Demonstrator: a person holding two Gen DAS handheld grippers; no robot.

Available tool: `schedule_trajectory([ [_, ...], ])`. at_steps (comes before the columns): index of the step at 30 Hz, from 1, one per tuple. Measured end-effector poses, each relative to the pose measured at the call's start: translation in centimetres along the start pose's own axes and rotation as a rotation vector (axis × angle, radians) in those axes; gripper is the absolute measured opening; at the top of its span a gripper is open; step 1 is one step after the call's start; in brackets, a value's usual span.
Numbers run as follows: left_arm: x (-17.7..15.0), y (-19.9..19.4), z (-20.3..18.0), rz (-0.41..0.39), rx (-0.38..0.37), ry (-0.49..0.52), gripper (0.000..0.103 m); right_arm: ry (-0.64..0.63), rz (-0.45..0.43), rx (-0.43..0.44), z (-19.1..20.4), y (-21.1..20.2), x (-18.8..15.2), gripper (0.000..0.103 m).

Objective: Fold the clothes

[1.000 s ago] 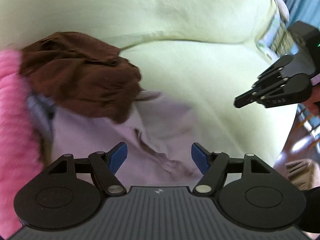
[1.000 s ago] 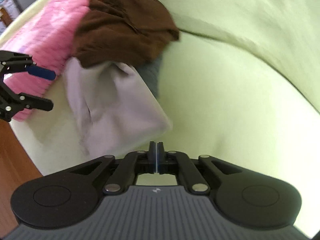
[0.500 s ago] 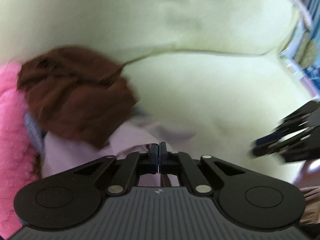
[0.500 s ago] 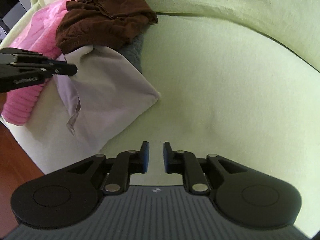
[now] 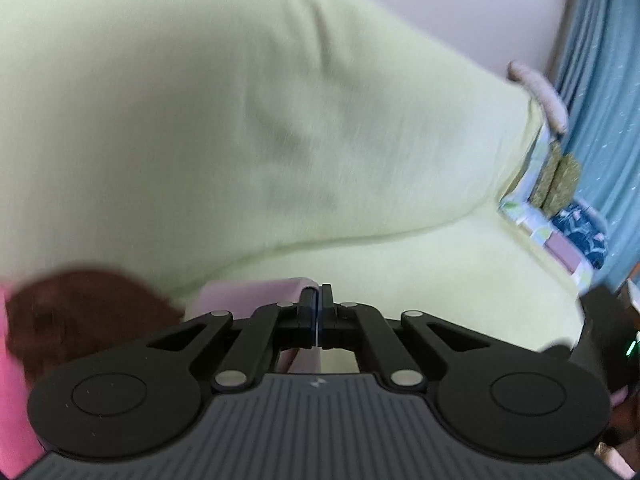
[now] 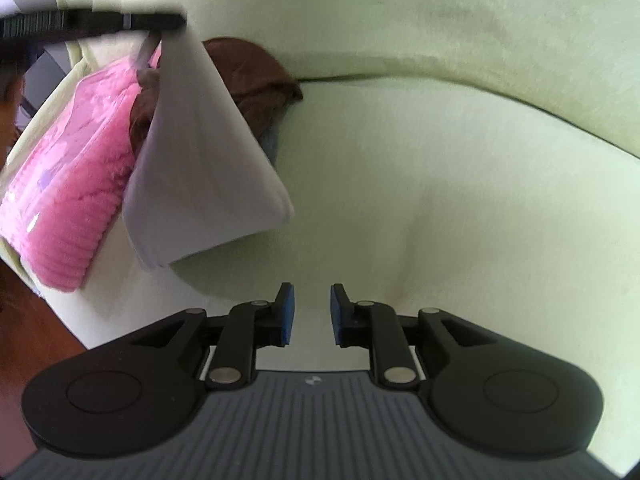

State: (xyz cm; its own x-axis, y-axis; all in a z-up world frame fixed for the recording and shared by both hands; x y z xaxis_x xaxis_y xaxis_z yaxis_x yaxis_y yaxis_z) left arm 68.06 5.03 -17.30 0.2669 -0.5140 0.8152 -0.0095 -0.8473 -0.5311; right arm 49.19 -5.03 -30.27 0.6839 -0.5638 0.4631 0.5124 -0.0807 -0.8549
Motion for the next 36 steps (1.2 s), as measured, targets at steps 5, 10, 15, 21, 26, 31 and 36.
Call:
schedule_trajectory([
  [5,5.2,-2.9,-0.6,-0.088,-0.015,-0.011,0.000,0.046,-0.031,0.009,0.3,-0.5,0.7,0.016],
  [10,9.6,-7.6,-2.1,-0.167,-0.014,0.008,0.000,0.060,-0.060,0.022,1.0,-0.8,1.9,0.016],
  [15,12.2,-10.6,-2.7,-0.219,-0.008,0.053,0.000,0.068,-0.091,0.030,1.9,-1.5,3.0,0.017],
  [21,7.4,-6.8,-1.0,0.013,0.104,0.142,0.000,0.051,-0.099,0.032,2.8,-1.3,3.6,0.021],
  [26,-1.5,-2.5,-1.0,0.241,-0.010,0.196,0.000,0.075,-0.078,-0.017,2.1,-0.7,2.8,0.024],
  [31,-9.1,0.5,-2.2,0.374,-0.099,0.196,0.000,0.088,-0.031,-0.071,0.3,-0.1,1.3,0.025],
  [36,-14.1,1.7,-4.3,0.466,-0.201,0.223,0.034,0.078,-0.013,-0.088,-0.8,0.0,1.6,0.027],
])
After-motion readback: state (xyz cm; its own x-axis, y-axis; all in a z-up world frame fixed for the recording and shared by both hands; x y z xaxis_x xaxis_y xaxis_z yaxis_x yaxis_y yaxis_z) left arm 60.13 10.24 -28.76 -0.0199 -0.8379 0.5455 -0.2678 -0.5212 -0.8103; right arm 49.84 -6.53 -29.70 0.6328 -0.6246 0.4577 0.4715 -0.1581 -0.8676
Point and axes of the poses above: each gripper's, at about its wrist camera, not at the fingertips, and y roughly the way its jaws point, z to its left, x to its top, the point moved 1 cm from there along y, roughly the way its jaws point, and after that the axes turned 1 degree about -z, right-handed, at the moved point
